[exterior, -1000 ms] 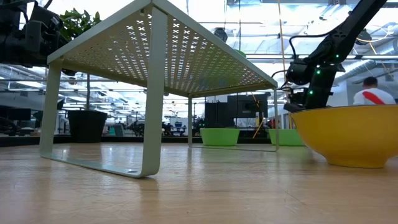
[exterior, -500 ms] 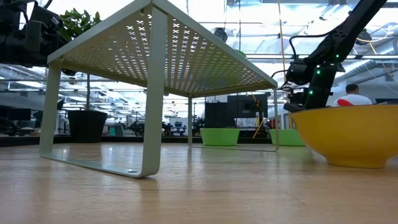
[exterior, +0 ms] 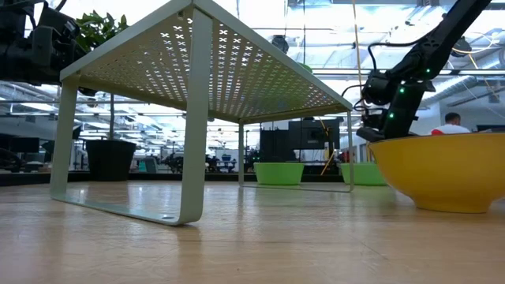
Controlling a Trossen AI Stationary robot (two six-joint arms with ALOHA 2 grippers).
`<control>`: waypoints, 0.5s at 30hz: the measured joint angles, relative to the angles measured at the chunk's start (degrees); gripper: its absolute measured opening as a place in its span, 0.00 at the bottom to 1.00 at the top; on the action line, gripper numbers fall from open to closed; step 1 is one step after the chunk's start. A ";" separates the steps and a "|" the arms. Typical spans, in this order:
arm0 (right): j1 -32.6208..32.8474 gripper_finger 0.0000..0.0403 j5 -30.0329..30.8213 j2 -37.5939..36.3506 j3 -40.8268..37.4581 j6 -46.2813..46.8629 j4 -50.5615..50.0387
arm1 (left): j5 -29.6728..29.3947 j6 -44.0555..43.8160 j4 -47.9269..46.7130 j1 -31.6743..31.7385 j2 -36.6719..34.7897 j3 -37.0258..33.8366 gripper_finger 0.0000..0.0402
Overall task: Pick & Place Mini bowls
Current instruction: Stack the right green bowl on the green bowl on the shelf
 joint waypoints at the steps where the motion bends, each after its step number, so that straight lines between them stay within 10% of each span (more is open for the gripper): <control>1: 0.07 0.00 0.01 0.00 0.00 -0.25 1.00 | 0.00 0.00 0.00 0.00 0.00 -0.01 0.45; 15: 5.62 0.00 0.24 0.07 -0.02 -0.94 15.64 | 0.00 0.00 -0.01 0.00 0.00 0.00 0.45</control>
